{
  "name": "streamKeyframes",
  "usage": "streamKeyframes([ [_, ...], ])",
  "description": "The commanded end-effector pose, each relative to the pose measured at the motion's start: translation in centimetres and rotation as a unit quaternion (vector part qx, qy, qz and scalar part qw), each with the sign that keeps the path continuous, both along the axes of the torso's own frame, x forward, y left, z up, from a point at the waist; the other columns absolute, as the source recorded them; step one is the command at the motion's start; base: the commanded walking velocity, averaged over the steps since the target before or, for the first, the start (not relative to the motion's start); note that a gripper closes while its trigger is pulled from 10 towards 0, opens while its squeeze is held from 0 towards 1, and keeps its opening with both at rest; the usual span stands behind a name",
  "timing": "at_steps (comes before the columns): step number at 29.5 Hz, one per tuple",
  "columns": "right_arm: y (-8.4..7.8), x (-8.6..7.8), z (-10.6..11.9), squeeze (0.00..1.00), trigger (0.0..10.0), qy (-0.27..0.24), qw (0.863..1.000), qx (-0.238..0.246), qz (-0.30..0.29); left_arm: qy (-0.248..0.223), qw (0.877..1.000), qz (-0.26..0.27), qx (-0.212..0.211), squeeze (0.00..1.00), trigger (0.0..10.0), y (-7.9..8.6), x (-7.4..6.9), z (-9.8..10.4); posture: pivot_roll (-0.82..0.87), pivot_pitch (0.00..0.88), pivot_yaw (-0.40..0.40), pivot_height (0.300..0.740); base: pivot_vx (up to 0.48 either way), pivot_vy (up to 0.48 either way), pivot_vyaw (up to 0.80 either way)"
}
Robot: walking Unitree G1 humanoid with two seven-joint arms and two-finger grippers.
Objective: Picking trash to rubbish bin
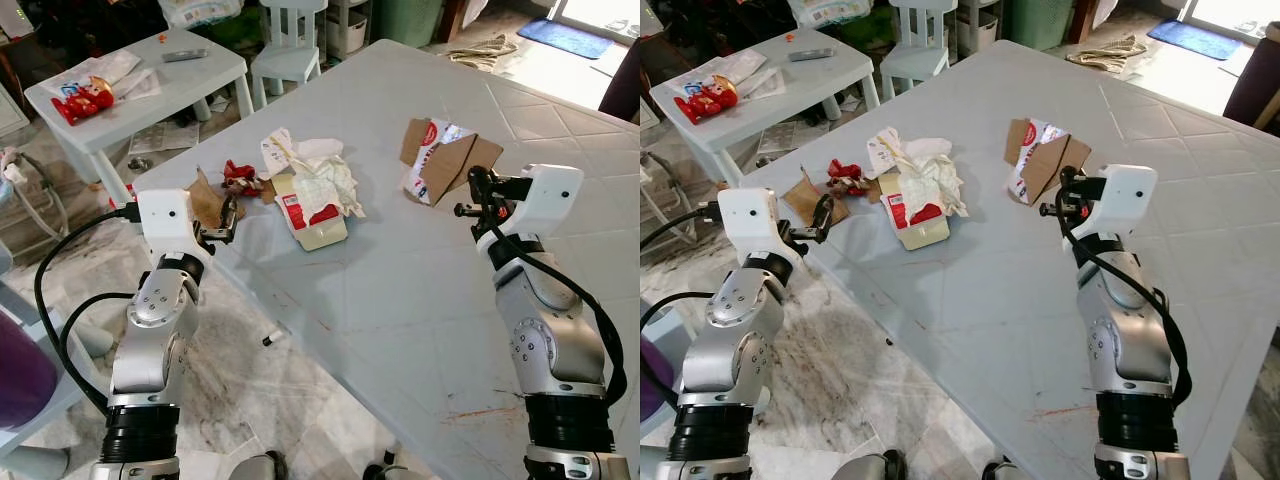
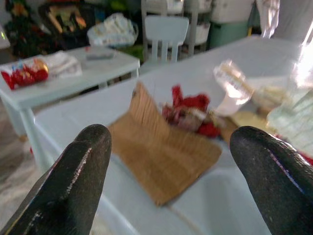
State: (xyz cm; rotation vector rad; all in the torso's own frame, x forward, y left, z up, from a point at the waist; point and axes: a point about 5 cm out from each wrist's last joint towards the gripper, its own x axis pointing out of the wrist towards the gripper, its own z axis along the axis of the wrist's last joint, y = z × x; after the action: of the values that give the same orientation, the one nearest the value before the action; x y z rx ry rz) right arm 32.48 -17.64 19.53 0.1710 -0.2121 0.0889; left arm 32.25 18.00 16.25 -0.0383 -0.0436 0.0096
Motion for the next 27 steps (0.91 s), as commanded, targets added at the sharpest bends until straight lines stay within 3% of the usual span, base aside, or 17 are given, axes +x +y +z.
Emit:
streamKeyframes([
  [1,0.0,-0.2,0.3,0.0,0.0,-0.002,1.0,0.001,-0.001,0.005,1.0,0.02,0.011,0.0,10.0,0.4,0.5,0.1,0.06,0.17,-0.013,0.74,0.0,0.0,0.0],
  [4,-0.2,-0.2,0.3,0.0,0.0,-0.002,1.0,0.0,-0.001,0.014,0.999,0.048,0.002,0.0,10.0,1.0,0.7,-0.1,0.05,0.172,-0.013,0.74,0.0,0.0,0.0],
  [13,-0.3,-0.5,0.3,0.0,0.0,-0.001,1.0,-0.003,-0.004,0.04,0.997,0.065,-0.002,0.0,10.0,1.3,1.3,-0.8,0.05,0.169,-0.009,0.74,0.0,0.0,0.0],
  [18,-0.4,-0.6,0.1,0.0,0.0,0.002,1.0,-0.004,-0.005,0.049,0.992,0.101,-0.058,0.0,10.0,2.0,2.0,-0.9,0.04,0.167,-0.01,0.74,0.0,0.0,0.0],
  [27,-0.3,-0.5,0.3,0.0,0.0,0.0,1.0,-0.005,-0.004,0.074,0.989,0.098,-0.087,0.0,10.0,1.5,3.3,-1.6,0.04,0.164,-0.011,0.74,0.0,0.0,0.0],
])
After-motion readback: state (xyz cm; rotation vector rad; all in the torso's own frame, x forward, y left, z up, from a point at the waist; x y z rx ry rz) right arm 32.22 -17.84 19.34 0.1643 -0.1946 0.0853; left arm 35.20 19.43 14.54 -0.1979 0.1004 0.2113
